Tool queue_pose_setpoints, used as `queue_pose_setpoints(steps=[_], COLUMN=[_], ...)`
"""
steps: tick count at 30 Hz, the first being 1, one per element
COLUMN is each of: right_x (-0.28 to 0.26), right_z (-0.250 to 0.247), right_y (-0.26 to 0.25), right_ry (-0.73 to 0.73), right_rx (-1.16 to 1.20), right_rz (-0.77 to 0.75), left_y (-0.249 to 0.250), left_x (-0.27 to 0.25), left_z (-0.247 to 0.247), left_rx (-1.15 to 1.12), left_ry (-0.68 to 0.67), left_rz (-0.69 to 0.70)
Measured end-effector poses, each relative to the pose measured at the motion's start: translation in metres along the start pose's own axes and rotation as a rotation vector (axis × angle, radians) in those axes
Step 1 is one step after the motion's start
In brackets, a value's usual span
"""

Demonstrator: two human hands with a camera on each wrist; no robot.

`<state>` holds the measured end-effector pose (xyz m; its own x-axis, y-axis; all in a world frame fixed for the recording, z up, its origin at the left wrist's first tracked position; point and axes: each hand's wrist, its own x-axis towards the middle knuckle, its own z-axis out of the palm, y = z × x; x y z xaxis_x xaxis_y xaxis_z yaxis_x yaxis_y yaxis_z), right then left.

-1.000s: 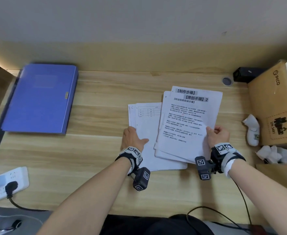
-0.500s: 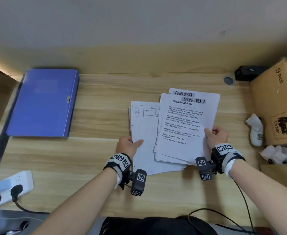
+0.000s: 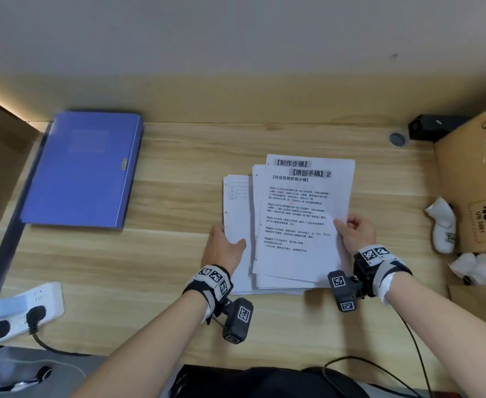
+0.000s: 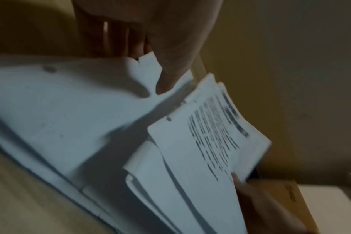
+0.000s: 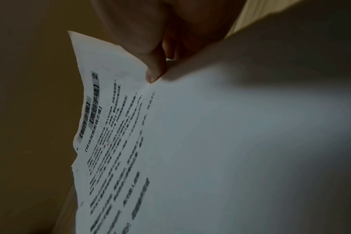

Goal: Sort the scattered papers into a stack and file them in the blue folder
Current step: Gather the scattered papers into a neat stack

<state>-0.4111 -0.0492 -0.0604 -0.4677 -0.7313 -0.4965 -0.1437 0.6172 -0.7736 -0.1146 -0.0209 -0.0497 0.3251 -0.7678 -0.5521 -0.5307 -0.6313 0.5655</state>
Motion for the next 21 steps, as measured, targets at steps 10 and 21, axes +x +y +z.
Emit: queue_pose_setpoints(steps=[10, 21], right_x=[-0.02, -0.035], right_z=[0.048, 0.053], right_y=[0.004, 0.004], right_ry=[-0.071, -0.035], right_rx=[-0.039, -0.373], right_rz=[-0.036, -0.168], left_y=[-0.002, -0.004], left_x=[0.005, 0.01], left_z=[-0.007, -0.004], left_rx=[-0.049, -0.018], left_ry=[-0.037, -0.044], left_rz=[0.011, 0.078])
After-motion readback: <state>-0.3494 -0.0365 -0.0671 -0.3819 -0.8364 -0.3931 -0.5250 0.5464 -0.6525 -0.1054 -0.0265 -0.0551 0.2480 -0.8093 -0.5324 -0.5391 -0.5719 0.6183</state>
